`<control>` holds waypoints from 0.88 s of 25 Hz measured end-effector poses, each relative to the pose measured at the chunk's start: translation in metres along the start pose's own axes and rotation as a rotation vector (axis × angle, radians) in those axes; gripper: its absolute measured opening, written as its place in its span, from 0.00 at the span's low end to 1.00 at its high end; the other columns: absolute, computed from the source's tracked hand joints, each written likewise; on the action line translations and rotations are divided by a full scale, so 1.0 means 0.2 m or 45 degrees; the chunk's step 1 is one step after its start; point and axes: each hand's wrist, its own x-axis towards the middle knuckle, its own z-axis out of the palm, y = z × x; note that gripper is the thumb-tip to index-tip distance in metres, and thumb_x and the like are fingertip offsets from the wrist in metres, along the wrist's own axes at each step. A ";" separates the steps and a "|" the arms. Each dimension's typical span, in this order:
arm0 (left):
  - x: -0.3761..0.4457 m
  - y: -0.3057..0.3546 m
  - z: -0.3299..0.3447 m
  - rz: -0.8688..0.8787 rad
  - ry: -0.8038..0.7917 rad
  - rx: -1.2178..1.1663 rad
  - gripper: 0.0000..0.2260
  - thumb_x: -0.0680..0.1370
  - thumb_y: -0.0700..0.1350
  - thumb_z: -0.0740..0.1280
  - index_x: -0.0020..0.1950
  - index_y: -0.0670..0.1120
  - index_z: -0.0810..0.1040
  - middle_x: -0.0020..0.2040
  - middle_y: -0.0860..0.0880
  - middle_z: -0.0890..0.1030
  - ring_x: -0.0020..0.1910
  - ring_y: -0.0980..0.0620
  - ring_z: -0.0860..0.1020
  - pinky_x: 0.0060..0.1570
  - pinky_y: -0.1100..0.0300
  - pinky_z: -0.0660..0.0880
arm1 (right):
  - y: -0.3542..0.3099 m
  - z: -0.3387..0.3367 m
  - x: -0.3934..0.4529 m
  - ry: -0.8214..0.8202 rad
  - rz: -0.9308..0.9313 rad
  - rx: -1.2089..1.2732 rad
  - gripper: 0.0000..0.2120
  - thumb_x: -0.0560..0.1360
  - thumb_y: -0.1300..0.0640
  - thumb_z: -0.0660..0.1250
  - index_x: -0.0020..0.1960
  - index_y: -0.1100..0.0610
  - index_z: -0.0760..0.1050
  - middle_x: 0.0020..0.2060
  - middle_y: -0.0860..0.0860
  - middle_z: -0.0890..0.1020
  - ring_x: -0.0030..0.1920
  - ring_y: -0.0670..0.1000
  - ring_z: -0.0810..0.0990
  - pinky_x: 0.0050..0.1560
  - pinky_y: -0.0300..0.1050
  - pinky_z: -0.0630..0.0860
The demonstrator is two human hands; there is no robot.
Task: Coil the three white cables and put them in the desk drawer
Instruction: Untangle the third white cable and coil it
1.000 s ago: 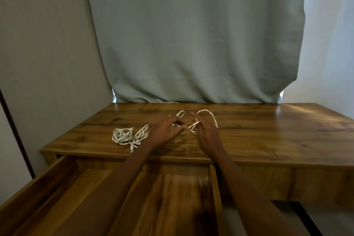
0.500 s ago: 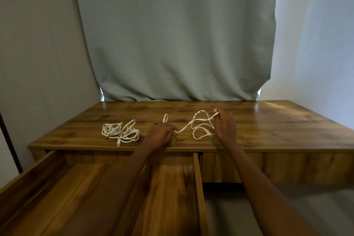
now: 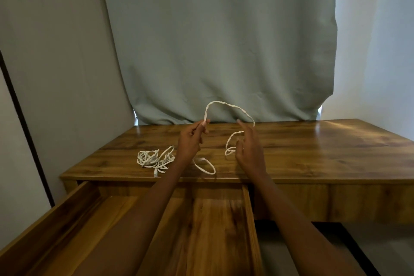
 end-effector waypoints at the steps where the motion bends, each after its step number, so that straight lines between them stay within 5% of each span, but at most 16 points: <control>1: 0.01 0.01 -0.02 -0.041 -0.003 -0.036 0.12 0.83 0.50 0.63 0.61 0.50 0.83 0.40 0.48 0.79 0.27 0.53 0.67 0.23 0.61 0.64 | -0.01 0.05 -0.01 -0.091 -0.065 0.001 0.19 0.80 0.62 0.63 0.70 0.52 0.73 0.61 0.51 0.80 0.54 0.45 0.76 0.54 0.44 0.78; 4: -0.01 0.04 -0.10 -0.216 -0.047 -0.120 0.12 0.83 0.50 0.63 0.60 0.48 0.83 0.36 0.49 0.73 0.24 0.56 0.61 0.21 0.63 0.58 | -0.06 0.17 -0.05 -0.309 -0.168 0.027 0.10 0.81 0.57 0.64 0.61 0.52 0.80 0.52 0.51 0.84 0.52 0.51 0.81 0.52 0.51 0.78; 8: -0.09 0.02 -0.24 -0.496 -0.131 -0.003 0.09 0.82 0.48 0.66 0.53 0.42 0.78 0.35 0.48 0.74 0.24 0.57 0.64 0.24 0.62 0.62 | -0.16 0.23 -0.05 -0.036 -0.198 0.048 0.15 0.79 0.62 0.65 0.65 0.55 0.75 0.61 0.53 0.77 0.59 0.52 0.77 0.58 0.50 0.78; 10: -0.13 0.02 -0.32 -0.645 -0.162 0.025 0.04 0.81 0.45 0.66 0.50 0.44 0.77 0.35 0.48 0.75 0.25 0.56 0.65 0.26 0.61 0.61 | -0.20 0.27 -0.03 -0.092 -0.455 -0.076 0.21 0.77 0.65 0.66 0.70 0.56 0.74 0.68 0.55 0.73 0.66 0.53 0.74 0.64 0.45 0.73; 13: -0.19 0.03 -0.42 -0.779 -0.282 -0.098 0.04 0.79 0.39 0.63 0.51 0.42 0.76 0.35 0.47 0.75 0.26 0.57 0.66 0.23 0.64 0.62 | -0.20 0.35 0.01 -0.271 -0.739 -0.358 0.23 0.77 0.60 0.68 0.71 0.50 0.74 0.73 0.53 0.73 0.68 0.55 0.73 0.62 0.49 0.72; 15: -0.22 0.02 -0.46 -0.816 -0.360 -0.212 0.05 0.78 0.37 0.61 0.53 0.40 0.75 0.35 0.46 0.75 0.26 0.56 0.66 0.21 0.64 0.63 | -0.21 0.40 0.04 -0.247 -0.792 -0.471 0.17 0.78 0.54 0.70 0.66 0.46 0.78 0.69 0.49 0.77 0.63 0.56 0.75 0.56 0.53 0.74; 18: -0.27 -0.01 -0.52 -0.891 -0.331 -0.425 0.08 0.78 0.33 0.59 0.56 0.40 0.72 0.34 0.46 0.73 0.24 0.57 0.63 0.20 0.64 0.62 | -0.22 0.47 0.07 -0.288 -1.005 -0.511 0.11 0.79 0.50 0.69 0.61 0.46 0.80 0.68 0.47 0.78 0.69 0.58 0.73 0.62 0.56 0.71; 22: -0.33 -0.01 -0.59 -0.939 -0.341 -0.494 0.04 0.79 0.36 0.61 0.51 0.44 0.72 0.34 0.47 0.74 0.27 0.55 0.66 0.25 0.64 0.65 | -0.21 0.56 0.08 -0.417 -1.191 -0.389 0.11 0.75 0.56 0.73 0.58 0.51 0.82 0.56 0.50 0.84 0.63 0.60 0.79 0.64 0.56 0.73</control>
